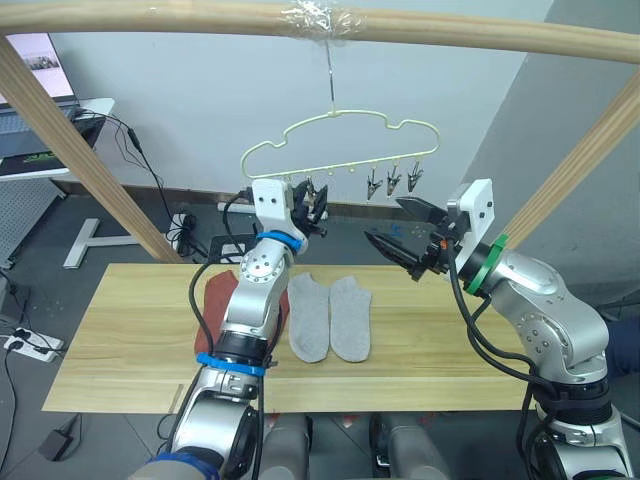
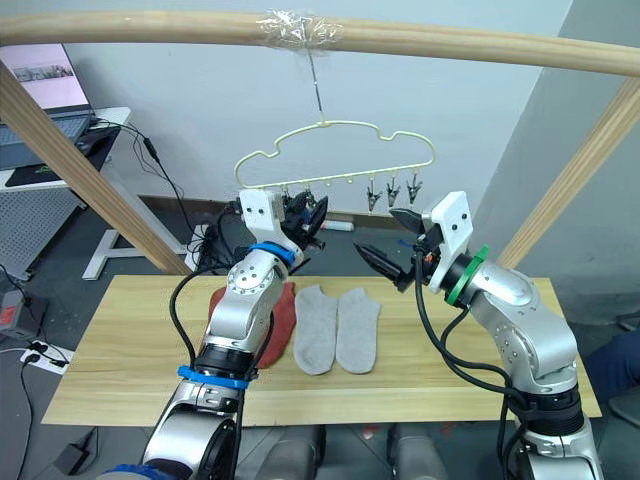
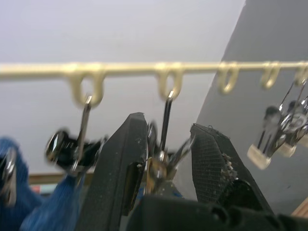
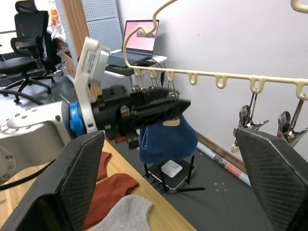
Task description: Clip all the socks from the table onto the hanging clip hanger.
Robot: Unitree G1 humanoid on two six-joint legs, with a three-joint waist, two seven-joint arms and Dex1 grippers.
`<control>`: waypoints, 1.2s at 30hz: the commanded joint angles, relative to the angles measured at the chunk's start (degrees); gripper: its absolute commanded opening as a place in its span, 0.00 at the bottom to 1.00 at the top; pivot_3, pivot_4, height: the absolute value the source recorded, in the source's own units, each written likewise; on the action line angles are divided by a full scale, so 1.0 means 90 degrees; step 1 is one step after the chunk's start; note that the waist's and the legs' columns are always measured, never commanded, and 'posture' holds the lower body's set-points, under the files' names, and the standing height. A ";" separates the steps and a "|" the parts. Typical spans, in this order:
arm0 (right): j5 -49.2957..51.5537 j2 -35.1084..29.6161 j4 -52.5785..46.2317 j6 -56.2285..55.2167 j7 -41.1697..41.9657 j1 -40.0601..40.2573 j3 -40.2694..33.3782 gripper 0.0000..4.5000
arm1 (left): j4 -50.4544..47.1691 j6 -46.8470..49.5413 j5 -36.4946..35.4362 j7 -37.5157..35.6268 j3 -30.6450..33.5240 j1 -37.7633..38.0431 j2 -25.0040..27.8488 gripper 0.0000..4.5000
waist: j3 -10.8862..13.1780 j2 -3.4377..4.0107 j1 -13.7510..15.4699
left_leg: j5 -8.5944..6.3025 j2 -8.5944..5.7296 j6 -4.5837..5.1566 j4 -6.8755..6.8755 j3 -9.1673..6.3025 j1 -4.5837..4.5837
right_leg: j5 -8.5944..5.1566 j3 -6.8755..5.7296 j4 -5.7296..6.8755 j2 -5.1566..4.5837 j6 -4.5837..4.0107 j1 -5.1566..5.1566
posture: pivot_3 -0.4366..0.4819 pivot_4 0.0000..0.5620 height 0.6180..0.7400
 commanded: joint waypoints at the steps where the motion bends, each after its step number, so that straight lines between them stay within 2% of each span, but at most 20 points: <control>1: 0.0083 -0.0042 -0.0229 -0.0145 -0.0040 -0.0016 -0.0143 1.00 | -0.0132 -0.0245 0.0232 -0.0088 -0.0100 -0.0098 0.0084 0.39 | 0.0000 0.0000 -0.0038 | 0.0000 0.0000 0.0000 0.0000 0.0000 0.0000 | 0.0000 0.0000 0.0000 0.0000 0.0000 0.0000 | 0.51 0.39 1.00; 11: 0.0135 -0.0011 -0.0264 -0.0108 -0.0081 -0.0060 -0.0135 1.00 | -0.0011 -0.0435 0.0756 -0.0010 -0.0183 -0.0107 0.0337 0.39 | 0.0000 0.0000 -0.0070 | 0.0000 0.0001 0.0000 0.0001 -0.0002 0.0002 | 0.0000 0.0001 0.0006 0.0002 0.0000 0.0000 | 0.52 0.37 1.00; 32: 0.0200 0.0047 -0.0281 -0.0124 -0.0187 -0.0052 -0.0066 1.00 | 0.0157 -0.0679 0.0806 -0.0079 -0.0079 -0.0024 0.0501 0.39 | 0.0000 0.0000 -0.0070 | 0.0001 0.0001 0.0000 0.0008 -0.0001 0.0005 | 0.0001 0.0004 0.0024 0.0002 -0.0001 -0.0002 | 0.52 0.35 1.00; 36: 0.0207 0.0043 -0.0256 -0.0135 -0.0195 -0.0082 -0.0069 1.00 | 0.0189 -0.0683 0.0799 -0.0089 -0.0082 -0.0044 0.0492 0.20 | 0.0000 0.0000 -0.0070 | 0.0001 0.0000 0.0000 0.0013 -0.0001 0.0011 | 0.0000 0.0005 0.0051 0.0001 -0.0001 -0.0006 | 0.52 0.35 1.00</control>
